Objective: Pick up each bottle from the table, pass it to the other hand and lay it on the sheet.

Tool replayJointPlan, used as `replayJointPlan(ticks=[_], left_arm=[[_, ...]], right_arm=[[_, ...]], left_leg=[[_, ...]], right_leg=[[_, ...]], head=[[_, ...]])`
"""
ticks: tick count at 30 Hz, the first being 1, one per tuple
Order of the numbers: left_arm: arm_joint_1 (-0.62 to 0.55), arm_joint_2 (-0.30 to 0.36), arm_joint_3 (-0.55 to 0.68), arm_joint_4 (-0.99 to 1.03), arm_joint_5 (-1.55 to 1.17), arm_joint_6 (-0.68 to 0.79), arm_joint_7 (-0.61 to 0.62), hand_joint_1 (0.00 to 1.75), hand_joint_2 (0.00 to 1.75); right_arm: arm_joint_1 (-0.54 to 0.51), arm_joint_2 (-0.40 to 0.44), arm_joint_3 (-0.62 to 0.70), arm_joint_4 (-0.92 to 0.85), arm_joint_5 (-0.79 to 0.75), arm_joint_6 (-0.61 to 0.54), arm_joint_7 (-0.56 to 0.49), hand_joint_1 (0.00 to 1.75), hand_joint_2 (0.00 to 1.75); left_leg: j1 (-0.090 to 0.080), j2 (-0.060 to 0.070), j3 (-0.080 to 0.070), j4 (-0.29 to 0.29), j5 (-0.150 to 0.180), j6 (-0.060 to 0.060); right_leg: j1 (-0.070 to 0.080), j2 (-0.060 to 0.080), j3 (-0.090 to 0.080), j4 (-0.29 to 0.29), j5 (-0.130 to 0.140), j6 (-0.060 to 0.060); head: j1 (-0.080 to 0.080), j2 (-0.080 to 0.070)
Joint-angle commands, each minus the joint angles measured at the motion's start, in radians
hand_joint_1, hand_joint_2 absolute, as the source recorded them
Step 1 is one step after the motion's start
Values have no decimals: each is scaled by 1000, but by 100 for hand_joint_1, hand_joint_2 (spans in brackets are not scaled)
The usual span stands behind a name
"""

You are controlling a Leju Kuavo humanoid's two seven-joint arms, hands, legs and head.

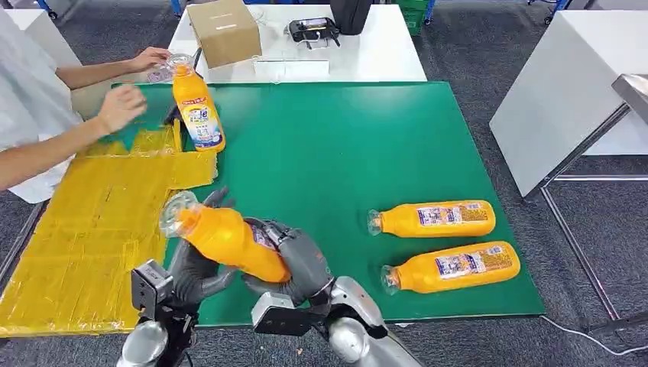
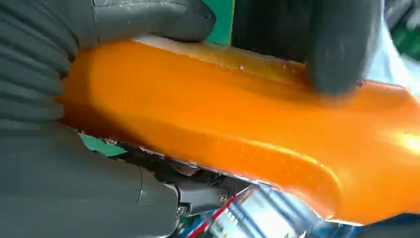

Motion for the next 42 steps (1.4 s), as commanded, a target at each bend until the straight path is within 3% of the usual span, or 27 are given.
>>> replayJointPlan(ticks=[1,16,17,18,24,25,26,27,31,32,42], left_arm=[[-64,16,-48,52,21,-7,3,0,175],[-47,18,-82,24,21,-6,-31,0,175],[-47,18,-82,24,21,-6,-31,10,175],[-44,10,-79,18,11,16,-35,175,175],[-57,0,-43,34,-119,195,-30,175,175],[-71,-2,-33,52,-118,202,-24,175,175],[-86,-6,-19,69,-147,237,-18,175,175],[-100,-8,-11,88,-148,241,-17,175,175],[-106,-7,-8,88,-148,241,-17,175,175],[-108,-11,-7,95,-147,241,-16,175,175],[-199,-29,62,194,-127,305,4,175,175]], right_arm=[[-107,18,204,208,39,5,-22,175,175],[-113,6,213,227,4,7,2,175,175],[-113,6,213,227,4,7,2,175,175],[-110,3,211,221,9,0,6,175,175],[-60,-29,151,110,17,-72,16,175,175],[-50,-37,137,80,17,-81,17,161,175],[-43,-41,124,55,22,-95,19,126,175],[-32,-45,110,27,26,-110,21,37,175],[-33,-45,108,24,26,-110,21,37,175],[-27,-44,103,16,27,-119,20,2,175],[38,-54,18,-119,47,-288,-16,0,175]], left_leg=[[1,-1,5,0,-2,-2],[1,-4,7,-1,-3,-1],[1,-3,3,-1,-1,-1],[1,-4,5,-1,-2,-1],[1,-3,2,-1,0,0],[2,-5,5,0,-2,-1],[1,-5,3,-1,-1,-1],[1,-5,2,0,-1,-1],[1,-5,4,0,-1,-1],[1,-3,3,0,-1,-1],[0,-3,2,-1,0,-1]], right_leg=[[0,4,5,0,-2,-2],[0,2,7,-1,-4,-2],[0,1,3,-1,-2,-1],[0,1,5,-1,-3,-1],[1,-1,2,-1,-1,-1],[1,0,6,-1,-4,-1],[0,-2,4,-1,-3,-1],[0,-2,3,-1,-2,-1],[0,0,4,0,-3,-1],[0,2,3,-1,-2,-1],[0,0,2,-1,-1,-1]], head=[[0,0],[0,0],[0,0],[0,0],[0,0],[0,0],[0,0],[0,0],[0,0],[0,0],[0,0]])
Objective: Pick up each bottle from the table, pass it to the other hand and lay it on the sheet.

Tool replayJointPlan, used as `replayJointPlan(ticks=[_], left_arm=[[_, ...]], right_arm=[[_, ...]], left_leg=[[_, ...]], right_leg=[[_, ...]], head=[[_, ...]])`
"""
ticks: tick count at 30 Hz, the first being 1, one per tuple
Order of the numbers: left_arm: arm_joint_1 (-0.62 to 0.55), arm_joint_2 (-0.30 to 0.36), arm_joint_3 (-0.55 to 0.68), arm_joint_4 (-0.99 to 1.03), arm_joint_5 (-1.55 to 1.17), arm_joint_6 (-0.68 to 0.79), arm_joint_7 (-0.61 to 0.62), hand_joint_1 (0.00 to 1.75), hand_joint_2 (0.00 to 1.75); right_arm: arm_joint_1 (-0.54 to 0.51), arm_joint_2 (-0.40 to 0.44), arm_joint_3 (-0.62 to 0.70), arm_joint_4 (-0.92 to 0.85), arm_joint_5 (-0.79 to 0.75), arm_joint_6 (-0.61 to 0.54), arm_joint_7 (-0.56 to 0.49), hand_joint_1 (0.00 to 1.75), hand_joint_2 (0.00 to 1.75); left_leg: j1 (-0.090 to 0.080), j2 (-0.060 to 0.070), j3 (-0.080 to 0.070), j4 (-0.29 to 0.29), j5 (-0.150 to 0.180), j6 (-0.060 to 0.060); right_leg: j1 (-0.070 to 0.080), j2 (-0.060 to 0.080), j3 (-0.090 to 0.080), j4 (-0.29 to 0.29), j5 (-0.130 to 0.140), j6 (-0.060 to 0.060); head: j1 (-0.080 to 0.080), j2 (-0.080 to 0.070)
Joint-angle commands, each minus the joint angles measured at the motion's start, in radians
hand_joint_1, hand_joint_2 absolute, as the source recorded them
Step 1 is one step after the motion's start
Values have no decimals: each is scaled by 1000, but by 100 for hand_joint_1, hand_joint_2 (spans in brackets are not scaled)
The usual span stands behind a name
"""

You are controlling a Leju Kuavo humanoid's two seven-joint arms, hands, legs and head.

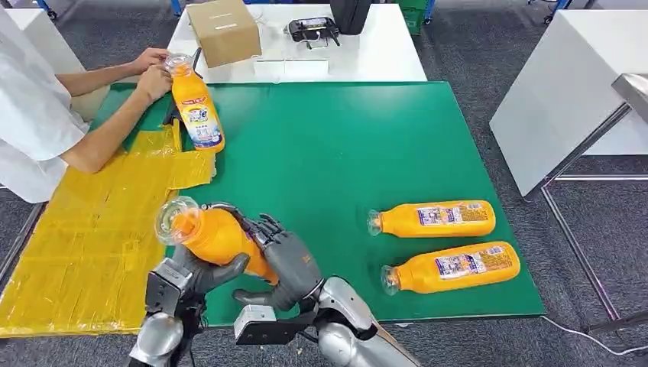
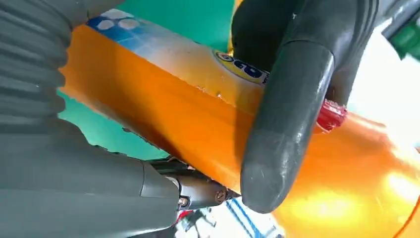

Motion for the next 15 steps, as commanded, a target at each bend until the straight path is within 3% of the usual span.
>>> replayJointPlan(ticks=[1,5,15], left_arm=[[-152,-13,105,172,19,85,24,175,175],[-187,5,135,200,4,120,20,175,175],[-185,3,134,201,4,120,20,175,175]], right_arm=[[72,-54,-75,-157,-7,-130,-53,0,175],[107,-74,-115,-245,-14,-179,-63,0,175],[108,-74,-115,-245,-14,-179,-63,0,175]], left_leg=[[1,-5,5,0,-2,-1],[1,-3,3,0,-1,-1],[1,-2,2,-1,0,-1]], right_leg=[[0,0,7,-1,-3,-1],[1,1,3,0,-1,-2],[0,1,3,-1,-1,-1]], head=[[0,0],[-1,0],[0,0]])
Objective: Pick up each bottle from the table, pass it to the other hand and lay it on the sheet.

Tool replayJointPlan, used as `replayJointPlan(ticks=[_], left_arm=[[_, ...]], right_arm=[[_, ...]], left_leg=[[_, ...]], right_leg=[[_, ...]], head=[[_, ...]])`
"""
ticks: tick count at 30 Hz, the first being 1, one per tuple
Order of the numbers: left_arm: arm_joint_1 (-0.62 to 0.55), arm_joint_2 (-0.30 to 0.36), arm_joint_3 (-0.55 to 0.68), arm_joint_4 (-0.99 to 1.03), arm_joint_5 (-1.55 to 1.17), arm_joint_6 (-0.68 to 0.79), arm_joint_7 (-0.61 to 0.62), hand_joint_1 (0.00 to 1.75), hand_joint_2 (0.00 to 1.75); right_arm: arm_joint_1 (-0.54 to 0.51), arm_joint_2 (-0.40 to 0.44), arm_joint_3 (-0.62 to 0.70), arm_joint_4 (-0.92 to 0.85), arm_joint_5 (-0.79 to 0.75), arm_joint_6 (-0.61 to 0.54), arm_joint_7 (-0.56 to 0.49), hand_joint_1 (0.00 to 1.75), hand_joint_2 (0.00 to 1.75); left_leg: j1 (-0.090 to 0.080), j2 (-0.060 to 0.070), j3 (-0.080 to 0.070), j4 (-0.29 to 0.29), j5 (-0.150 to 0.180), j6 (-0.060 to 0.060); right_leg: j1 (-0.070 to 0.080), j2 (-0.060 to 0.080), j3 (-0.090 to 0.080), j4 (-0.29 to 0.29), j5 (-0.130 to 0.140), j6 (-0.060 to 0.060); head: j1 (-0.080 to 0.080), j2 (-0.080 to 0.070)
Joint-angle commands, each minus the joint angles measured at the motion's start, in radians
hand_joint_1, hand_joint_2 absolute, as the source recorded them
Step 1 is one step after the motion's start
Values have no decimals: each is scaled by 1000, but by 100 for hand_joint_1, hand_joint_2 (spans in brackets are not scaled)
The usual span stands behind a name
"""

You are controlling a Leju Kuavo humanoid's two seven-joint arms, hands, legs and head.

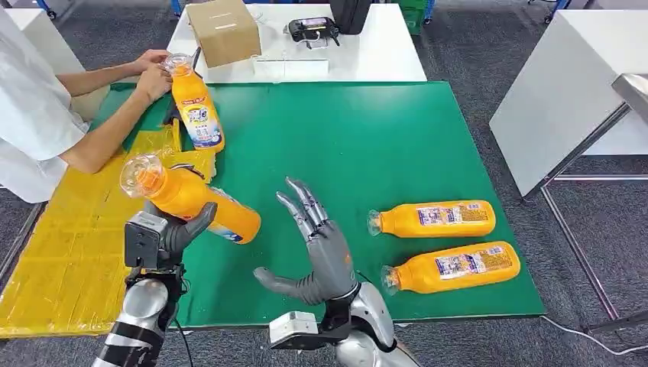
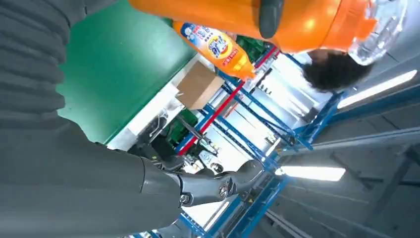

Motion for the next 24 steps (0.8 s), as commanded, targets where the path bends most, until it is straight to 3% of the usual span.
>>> replayJointPlan(ticks=[1,12,21,24], left_arm=[[-55,2,20,85,-2,-2,1,175,175],[-55,2,20,85,-2,-2,1,175,175],[-142,74,165,186,-146,177,27,175,175],[-155,104,201,255,-359,296,57,175,175]], right_arm=[[-3,-38,-20,-25,-4,-5,-3,0,175],[-3,-38,-20,-25,-4,-5,-3,0,175],[79,-96,-179,-212,14,-119,-9,0,175],[102,-105,-231,-249,54,-145,-14,0,175]], left_leg=[[0,-2,2,-1,-1,-1],[1,-2,4,0,-2,-1],[1,-4,5,0,-2,-1],[1,-2,5,0,-2,-1]], right_leg=[[0,1,2,-1,-1,-1],[0,2,4,0,-2,-1],[0,2,6,0,-3,-2],[0,3,5,0,-2,-1]], head=[[0,0],[0,0],[0,0],[0,0]])
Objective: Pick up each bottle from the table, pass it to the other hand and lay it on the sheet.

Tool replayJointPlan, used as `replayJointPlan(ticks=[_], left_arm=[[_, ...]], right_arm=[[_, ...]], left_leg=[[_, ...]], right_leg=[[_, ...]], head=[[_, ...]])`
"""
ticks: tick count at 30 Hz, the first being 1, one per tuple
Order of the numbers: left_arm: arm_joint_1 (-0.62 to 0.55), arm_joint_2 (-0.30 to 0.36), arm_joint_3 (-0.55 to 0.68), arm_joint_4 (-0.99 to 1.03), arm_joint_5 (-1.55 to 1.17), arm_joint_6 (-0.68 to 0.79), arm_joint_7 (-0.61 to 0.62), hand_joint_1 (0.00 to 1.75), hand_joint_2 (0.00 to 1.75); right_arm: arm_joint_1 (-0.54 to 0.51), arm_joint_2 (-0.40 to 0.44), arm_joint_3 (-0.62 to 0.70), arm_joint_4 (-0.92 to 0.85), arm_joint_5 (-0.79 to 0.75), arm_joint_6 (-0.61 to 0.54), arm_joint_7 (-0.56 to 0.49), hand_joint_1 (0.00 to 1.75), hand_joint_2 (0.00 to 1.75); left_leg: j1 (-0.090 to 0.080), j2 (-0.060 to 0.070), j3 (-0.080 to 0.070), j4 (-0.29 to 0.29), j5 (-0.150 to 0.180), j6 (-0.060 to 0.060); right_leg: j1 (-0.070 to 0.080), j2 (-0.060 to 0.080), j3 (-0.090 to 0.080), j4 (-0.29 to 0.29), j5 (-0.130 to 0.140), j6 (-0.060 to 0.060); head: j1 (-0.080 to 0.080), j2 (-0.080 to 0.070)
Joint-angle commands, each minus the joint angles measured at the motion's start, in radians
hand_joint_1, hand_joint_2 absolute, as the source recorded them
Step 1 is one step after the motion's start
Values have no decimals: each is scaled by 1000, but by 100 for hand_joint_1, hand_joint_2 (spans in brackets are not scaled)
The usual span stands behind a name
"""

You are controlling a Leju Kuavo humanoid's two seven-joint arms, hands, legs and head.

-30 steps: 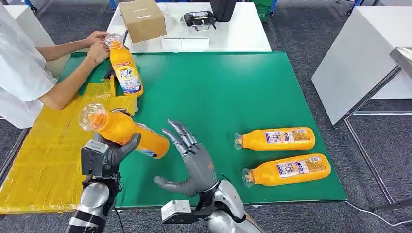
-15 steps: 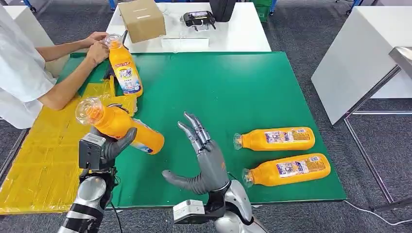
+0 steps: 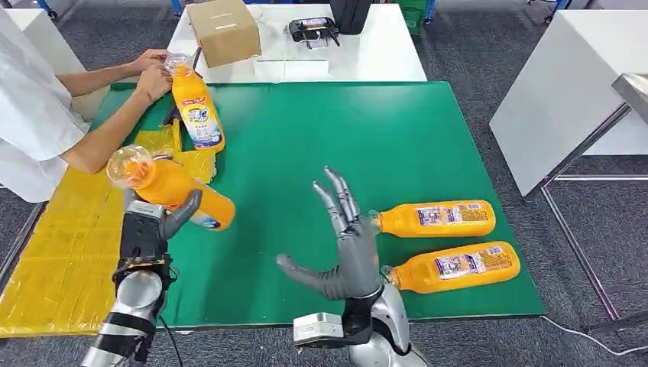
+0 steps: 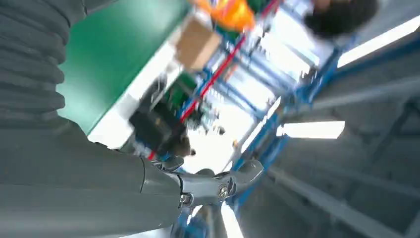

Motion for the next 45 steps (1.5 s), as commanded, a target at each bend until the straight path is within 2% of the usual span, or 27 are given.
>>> replayJointPlan(ticks=[1,2,3,4,5,7,9,10,11,15,20,26,27,28,30,31,32,33,34,36,37,42,45], left_arm=[[-118,114,107,270,-476,204,127,175,175],[-125,140,99,318,-602,240,213,175,175],[-237,381,-278,575,-979,-73,590,175,175],[-312,348,-460,881,-1245,128,719,175,175],[-338,320,-439,1002,-1235,211,703,175,175],[-353,293,-398,1039,-1234,237,695,175,175],[-357,272,-372,1036,-1226,225,690,175,175],[-359,268,-369,1033,-1229,219,690,175,175],[-359,267,-368,1030,-1231,215,691,175,175],[-358,267,-365,1025,-1233,212,691,175,175],[-347,257,-299,1007,-1223,220,662,175,175],[-313,222,-146,994,-1114,250,519,175,175],[-295,197,-87,971,-1067,270,449,38,175],[-279,185,-54,940,-1045,270,417,0,175],[-246,124,71,843,-903,270,262,0,175],[-234,78,146,777,-829,270,164,0,0],[-233,64,161,764,-809,270,150,0,0],[-233,22,196,723,-648,232,33,0,0],[-198,-12,206,595,-491,135,-43,0,0],[-115,-40,173,340,-300,-22,-32,0,0],[-87,-43,162,258,-247,-63,-16,0,0],[26,-49,129,-25,-1,-232,-33,0,0],[84,-47,107,-151,93,-302,-45,0,0]], right_arm=[[54,-87,-170,-135,111,-40,25,0,175],[49,-107,-182,-126,189,-2,78,0,175],[-101,-302,-145,-48,519,350,418,0,175],[-188,-349,-187,85,419,345,340,0,175],[-226,-352,-221,161,397,342,285,0,175],[-230,-349,-238,184,390,358,261,0,175],[-202,-339,-238,164,393,359,274,0,175],[-194,-337,-234,156,399,359,280,0,175],[-189,-335,-231,150,403,359,285,0,175],[-186,-333,-227,141,409,360,294,0,175],[-179,-335,-222,139,424,359,318,0,175],[-200,-328,-224,173,464,350,345,0,175],[-209,-329,-219,191,479,366,357,0,175],[-215,-330,-216,200,486,373,362,0,175],[-231,-325,-216,246,513,394,382,0,175],[-238,-324,-220,276,530,410,396,0,175],[-242,-322,-222,291,531,414,396,0,175],[-251,-318,-229,329,557,425,410,0,175],[-262,-310,-236,373,570,435,412,0,175],[-282,-306,-246,442,589,460,415,0,175],[-291,-306,-248,469,599,469,418,0,175],[-345,-331,-277,614,647,500,455,0,175],[-366,-362,-313,700,635,522,446,0,175]], left_leg=[[0,-2,4,-1,-1,-1],[1,-3,6,0,-2,-1],[0,-3,6,-1,-2,-1],[1,-1,4,-2,0,-1],[0,-8,10,-4,1,0],[-1,-8,13,-6,2,0],[-2,3,11,-2,0,0],[-2,3,6,-1,1,1],[0,4,6,1,0,1],[-3,3,5,0,1,2],[-3,2,3,0,2,2],[-2,2,6,0,0,1],[-3,2,6,-1,1,2],[-3,2,7,-1,0,2],[-3,1,9,-2,0,2],[-3,-1,7,-2,2,2],[-2,-1,8,-1,1,2],[-3,-2,6,-1,2,2],[-3,-3,5,-1,3,3],[-3,-9,7,0,2,3],[-3,-7,5,1,2,4],[-5,-2,4,2,-1,3],[-6,-2,3,2,0,4]], right_leg=[[0,2,4,0,-2,-1],[0,3,6,0,-3,-2],[0,2,6,-1,-2,-1],[0,2,4,-1,0,-1],[-1,-2,11,-3,-1,-1],[-3,-2,14,-5,0,0],[-3,7,7,-2,2,-2],[-2,4,4,-1,2,-2],[-1,9,4,0,2,-3],[-3,7,4,0,4,-2],[-2,5,3,0,4,1],[-2,9,6,0,2,-1],[-3,8,5,0,3,0],[-3,9,7,0,2,0],[-3,8,8,-1,2,0],[-3,5,7,-1,2,0],[-3,6,8,-1,2,0],[-3,3,6,-1,2,1],[-3,1,6,-1,2,1],[-4,-1,10,-2,0,1],[-4,-2,7,-1,2,1],[-5,5,6,1,1,1],[-5,3,5,1,2,1]], head=[[0,0],[0,0],[0,0],[0,0],[0,0],[1,0],[-4,0],[-2,0],[0,0],[-1,0],[-2,0],[-1,0],[-1,0],[-1,0],[-1,0],[-1,0],[-1,0],[-2,0],[-2,0],[-1,0],[-1,0],[-1,0],[-1,0]])
